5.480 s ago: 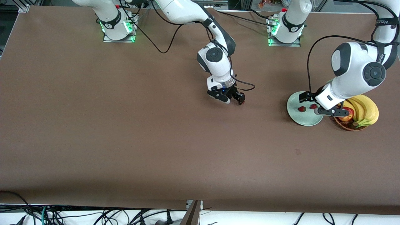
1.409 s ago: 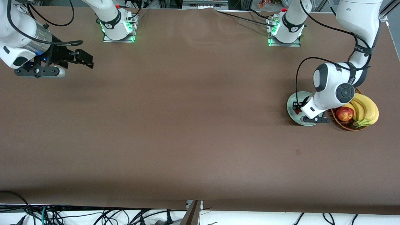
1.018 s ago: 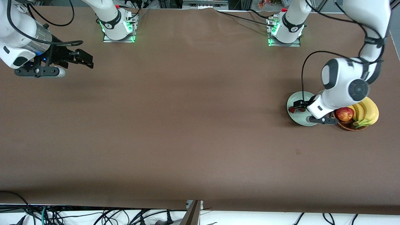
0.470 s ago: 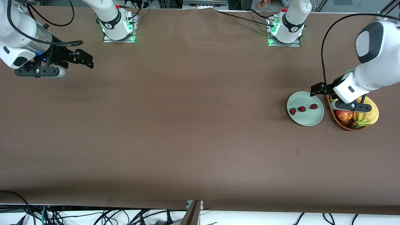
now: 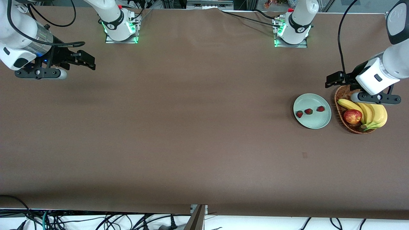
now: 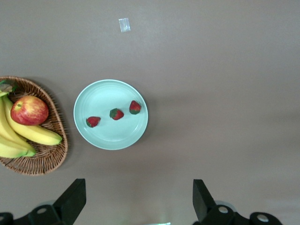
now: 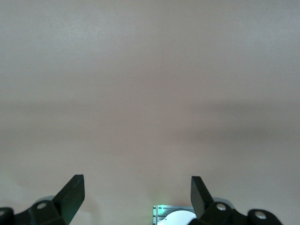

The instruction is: Collect all strawberries into plate

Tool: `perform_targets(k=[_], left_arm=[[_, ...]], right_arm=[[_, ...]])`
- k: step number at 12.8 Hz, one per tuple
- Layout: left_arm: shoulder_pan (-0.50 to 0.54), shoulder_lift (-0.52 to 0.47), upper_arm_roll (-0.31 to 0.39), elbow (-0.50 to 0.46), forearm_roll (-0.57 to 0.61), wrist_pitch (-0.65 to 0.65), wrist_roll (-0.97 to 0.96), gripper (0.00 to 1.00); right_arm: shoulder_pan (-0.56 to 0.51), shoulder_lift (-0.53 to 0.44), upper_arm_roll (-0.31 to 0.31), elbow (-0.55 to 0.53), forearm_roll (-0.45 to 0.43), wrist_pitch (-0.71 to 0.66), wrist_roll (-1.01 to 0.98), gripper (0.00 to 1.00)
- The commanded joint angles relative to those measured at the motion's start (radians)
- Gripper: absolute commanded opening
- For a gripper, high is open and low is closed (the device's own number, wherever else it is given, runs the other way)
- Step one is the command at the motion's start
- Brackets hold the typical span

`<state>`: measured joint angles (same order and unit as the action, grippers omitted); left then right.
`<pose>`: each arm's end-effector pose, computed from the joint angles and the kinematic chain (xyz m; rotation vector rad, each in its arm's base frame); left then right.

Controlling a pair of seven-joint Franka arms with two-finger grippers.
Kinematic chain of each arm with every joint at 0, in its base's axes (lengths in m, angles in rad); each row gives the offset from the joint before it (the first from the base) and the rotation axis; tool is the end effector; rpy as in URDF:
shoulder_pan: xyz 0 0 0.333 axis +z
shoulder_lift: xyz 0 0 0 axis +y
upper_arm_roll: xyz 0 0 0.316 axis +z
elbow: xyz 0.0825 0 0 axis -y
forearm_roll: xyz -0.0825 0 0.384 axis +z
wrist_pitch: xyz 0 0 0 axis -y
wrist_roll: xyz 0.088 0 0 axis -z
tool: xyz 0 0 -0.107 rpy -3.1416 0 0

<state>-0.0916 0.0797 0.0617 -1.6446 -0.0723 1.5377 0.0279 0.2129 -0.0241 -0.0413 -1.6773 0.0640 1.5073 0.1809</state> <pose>0.5656 -0.0260 0.5431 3.0601 -0.0814 -0.2863 0.5268 0.0983 0.5831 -3.0938 0.0152 0.2403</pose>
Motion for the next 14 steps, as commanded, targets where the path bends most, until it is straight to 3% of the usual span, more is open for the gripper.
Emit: perform_targets(k=[1,14], left_arm=[[0.010,0.015,0.000,0.072,-0.024,-0.062,-0.008,1.00],[0.026,0.011,-0.030,0.098,0.101,-0.074,0.003,1.00]], right_arm=[[-0.017,-0.016,0.015,-0.019,-0.013,0.013,-0.015,1.00],[-0.017,-0.013,0.015,-0.019,-0.013,0.011,-0.015,1.00]])
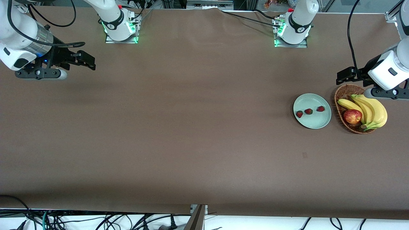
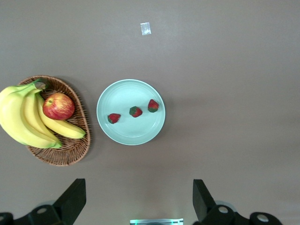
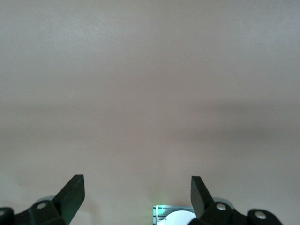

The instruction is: Collect all strawberries into plate

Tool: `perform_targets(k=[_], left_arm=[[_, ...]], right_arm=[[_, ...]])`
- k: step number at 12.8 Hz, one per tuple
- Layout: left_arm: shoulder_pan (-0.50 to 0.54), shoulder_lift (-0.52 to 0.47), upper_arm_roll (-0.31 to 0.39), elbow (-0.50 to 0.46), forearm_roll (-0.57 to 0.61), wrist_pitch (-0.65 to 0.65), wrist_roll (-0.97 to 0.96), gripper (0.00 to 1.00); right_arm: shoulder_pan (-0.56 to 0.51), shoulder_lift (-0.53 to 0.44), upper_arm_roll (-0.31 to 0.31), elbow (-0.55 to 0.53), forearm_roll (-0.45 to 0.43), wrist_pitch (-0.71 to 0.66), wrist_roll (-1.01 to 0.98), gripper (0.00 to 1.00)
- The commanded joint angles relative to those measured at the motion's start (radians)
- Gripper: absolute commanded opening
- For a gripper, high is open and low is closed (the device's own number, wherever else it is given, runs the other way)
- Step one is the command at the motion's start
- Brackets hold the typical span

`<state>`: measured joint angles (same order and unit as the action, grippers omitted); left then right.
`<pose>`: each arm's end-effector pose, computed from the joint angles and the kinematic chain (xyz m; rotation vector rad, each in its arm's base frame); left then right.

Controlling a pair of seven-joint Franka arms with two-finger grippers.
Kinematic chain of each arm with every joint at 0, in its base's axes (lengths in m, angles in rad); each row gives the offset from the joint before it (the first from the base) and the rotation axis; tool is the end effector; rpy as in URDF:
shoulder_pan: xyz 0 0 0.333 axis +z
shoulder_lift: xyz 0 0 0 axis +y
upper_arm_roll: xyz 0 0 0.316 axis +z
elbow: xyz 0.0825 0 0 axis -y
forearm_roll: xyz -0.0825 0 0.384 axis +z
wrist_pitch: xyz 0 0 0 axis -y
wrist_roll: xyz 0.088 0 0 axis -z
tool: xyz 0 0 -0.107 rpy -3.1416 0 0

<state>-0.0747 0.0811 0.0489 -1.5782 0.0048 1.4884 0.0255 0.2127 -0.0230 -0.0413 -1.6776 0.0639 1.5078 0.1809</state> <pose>0.5659 -0.0151 0.5692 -3.1204 0.0798 0.2672 0.5272 0.0983 0.5824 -3.0940 0.0156 0.2417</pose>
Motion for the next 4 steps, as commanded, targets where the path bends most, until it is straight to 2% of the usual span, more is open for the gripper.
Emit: perform_targets(k=[1,4], left_arm=[[0.009,0.009,-0.017,0.032,0.023,-0.025,0.005,1.00],[0.009,0.009,-0.014,0.033,0.020,-0.025,0.007,1.00]], right_arm=[[-0.016,-0.014,0.015,-0.019,-0.013,0.012,-0.015,1.00],[-0.016,-0.014,0.015,-0.019,-0.013,0.012,-0.015,1.00]])
